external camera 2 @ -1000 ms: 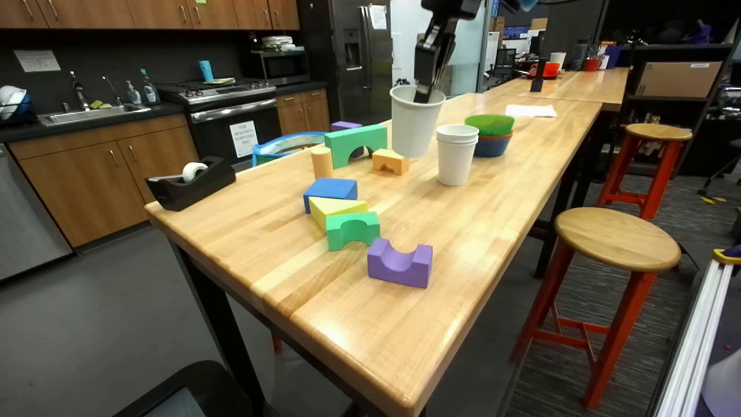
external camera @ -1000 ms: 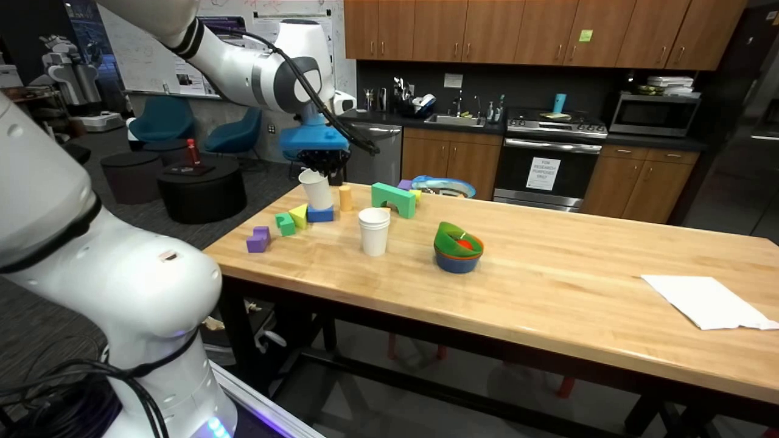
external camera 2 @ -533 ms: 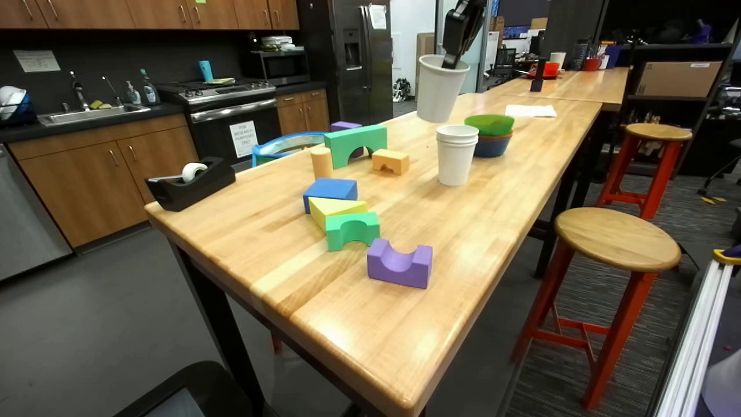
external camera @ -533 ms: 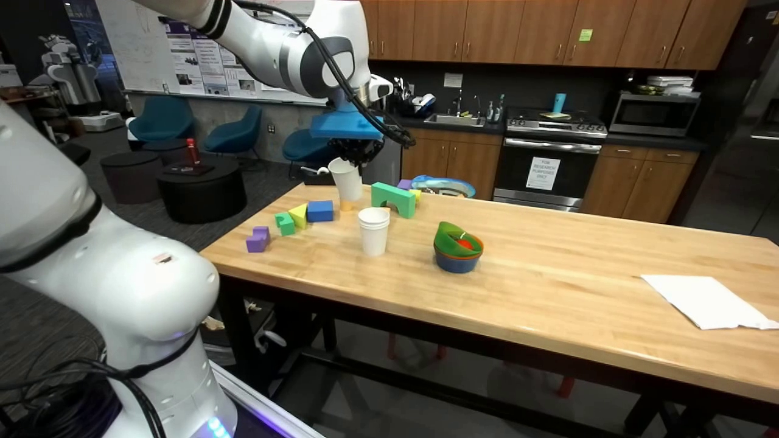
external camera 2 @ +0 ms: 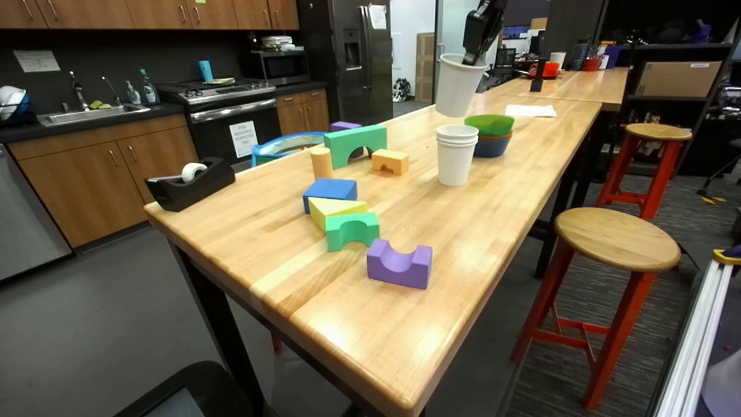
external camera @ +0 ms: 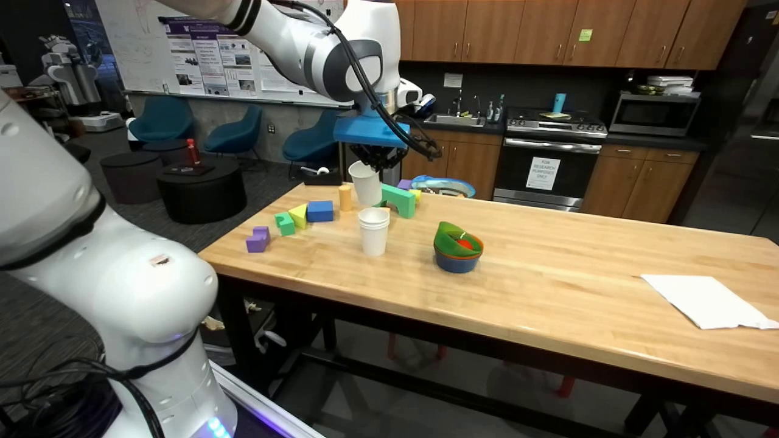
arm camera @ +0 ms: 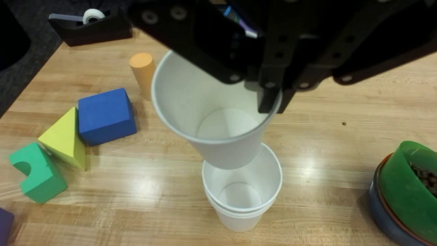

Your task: Stack up the paper cups

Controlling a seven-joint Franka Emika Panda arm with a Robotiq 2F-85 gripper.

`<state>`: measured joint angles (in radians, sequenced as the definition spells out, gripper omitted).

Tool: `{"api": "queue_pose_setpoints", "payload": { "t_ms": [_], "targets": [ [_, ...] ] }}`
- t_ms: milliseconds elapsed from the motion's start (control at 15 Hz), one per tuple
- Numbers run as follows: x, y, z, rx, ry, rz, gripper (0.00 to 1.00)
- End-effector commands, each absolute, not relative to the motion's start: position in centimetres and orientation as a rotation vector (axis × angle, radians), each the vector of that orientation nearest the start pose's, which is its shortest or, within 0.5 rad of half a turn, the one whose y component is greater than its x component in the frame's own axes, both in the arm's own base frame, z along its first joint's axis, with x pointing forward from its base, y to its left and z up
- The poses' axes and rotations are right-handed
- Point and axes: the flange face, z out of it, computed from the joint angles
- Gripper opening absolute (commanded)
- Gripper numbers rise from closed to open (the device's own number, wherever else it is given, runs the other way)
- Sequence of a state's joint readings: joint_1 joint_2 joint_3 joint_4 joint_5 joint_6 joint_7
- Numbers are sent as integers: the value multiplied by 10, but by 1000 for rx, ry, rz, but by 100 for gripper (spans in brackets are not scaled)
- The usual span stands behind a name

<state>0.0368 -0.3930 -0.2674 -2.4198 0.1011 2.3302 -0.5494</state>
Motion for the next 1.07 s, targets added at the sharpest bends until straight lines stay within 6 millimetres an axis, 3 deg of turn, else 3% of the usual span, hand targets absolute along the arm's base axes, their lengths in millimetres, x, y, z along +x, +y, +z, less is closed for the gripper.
{"api": "queue_pose_setpoints", "payload": {
  "t_ms": [0,667,1000],
  "targets": [
    [451,-119,464,-2978,-405,-473,1],
    [454,-129,437,-2986,-383,-389,1],
    [461,-123,425,-3007,-383,-349,1]
  ]
}}
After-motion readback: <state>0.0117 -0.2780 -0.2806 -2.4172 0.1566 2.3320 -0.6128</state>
